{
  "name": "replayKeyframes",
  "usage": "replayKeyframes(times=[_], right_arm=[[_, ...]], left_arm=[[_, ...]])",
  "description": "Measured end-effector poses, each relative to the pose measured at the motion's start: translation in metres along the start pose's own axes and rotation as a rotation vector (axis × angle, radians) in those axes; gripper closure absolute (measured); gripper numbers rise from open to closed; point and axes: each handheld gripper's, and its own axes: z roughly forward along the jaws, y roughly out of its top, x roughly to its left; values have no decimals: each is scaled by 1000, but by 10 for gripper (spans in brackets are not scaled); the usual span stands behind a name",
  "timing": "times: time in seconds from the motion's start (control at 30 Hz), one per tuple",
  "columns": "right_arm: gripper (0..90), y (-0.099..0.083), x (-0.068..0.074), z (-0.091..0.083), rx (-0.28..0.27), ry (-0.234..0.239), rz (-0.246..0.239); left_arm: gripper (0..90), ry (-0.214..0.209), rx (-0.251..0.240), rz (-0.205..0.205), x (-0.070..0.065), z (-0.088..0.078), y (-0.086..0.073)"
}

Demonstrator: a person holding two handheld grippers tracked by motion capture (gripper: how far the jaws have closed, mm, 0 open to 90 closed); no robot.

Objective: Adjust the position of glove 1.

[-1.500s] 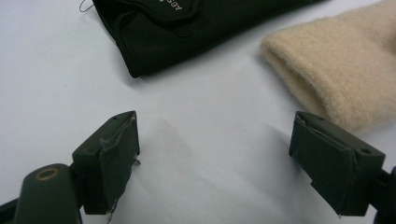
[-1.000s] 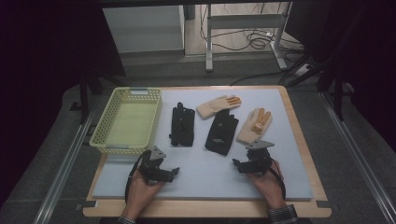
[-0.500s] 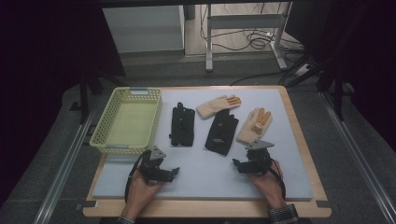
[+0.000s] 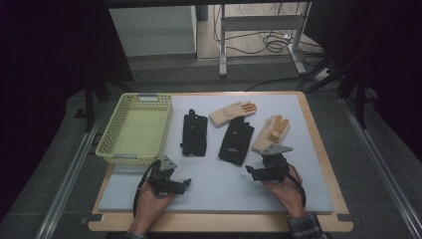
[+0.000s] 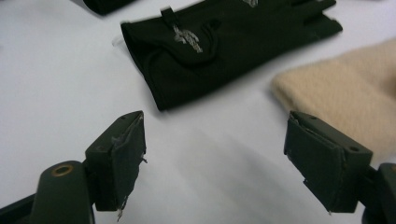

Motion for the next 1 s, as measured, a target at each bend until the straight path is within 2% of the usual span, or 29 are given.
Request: replayKeyframes(times=[0.17, 0.3, 0.57, 0.67, 0.9, 1.0], right_arm=[[205, 10, 0, 2, -5, 26, 8], [204, 24, 4, 8, 6, 31, -28], [216, 46, 8, 20, 0, 59, -68], [242, 53, 8, 27, -4, 73, -70], [302, 72, 15, 49, 1, 82, -118], [326, 79, 17, 58, 6, 95, -115]], left_arm=[[65, 0, 0, 0, 0, 0, 0], [65, 0, -1, 0, 0, 0, 0], [65, -1, -1, 0, 0, 0, 0], [65, -1, -1, 0, 0, 0, 0], [65, -1, -1, -1, 0, 0, 0], [65, -1, -1, -1, 0, 0, 0]])
